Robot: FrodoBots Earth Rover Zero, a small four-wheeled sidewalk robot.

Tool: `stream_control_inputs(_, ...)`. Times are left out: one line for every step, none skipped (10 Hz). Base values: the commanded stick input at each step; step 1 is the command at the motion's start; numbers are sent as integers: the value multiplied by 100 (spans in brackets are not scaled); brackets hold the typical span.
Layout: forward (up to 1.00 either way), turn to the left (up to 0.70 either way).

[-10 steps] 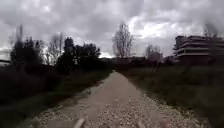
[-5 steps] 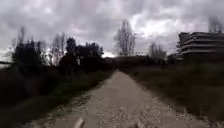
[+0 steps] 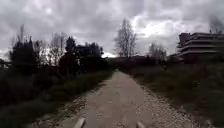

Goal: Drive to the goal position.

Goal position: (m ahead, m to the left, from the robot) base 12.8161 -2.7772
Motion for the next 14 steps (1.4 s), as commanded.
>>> stream_control_inputs(70, 0)
stream_control_inputs(70, 0)
stream_control_inputs(70, 0)
stream_control_inputs(70, 0)
stream_control_inputs(70, 0)
stream_control_inputs(70, 0)
stream_control_inputs(70, 0)
stream_control_inputs(70, 0)
stream_control_inputs(70, 0)
stream_control_inputs(70, 0)
stream_control_inputs(70, 0)
stream_control_inputs(70, -3)
stream_control_inputs(70, -20)
stream_control_inputs(70, -28)
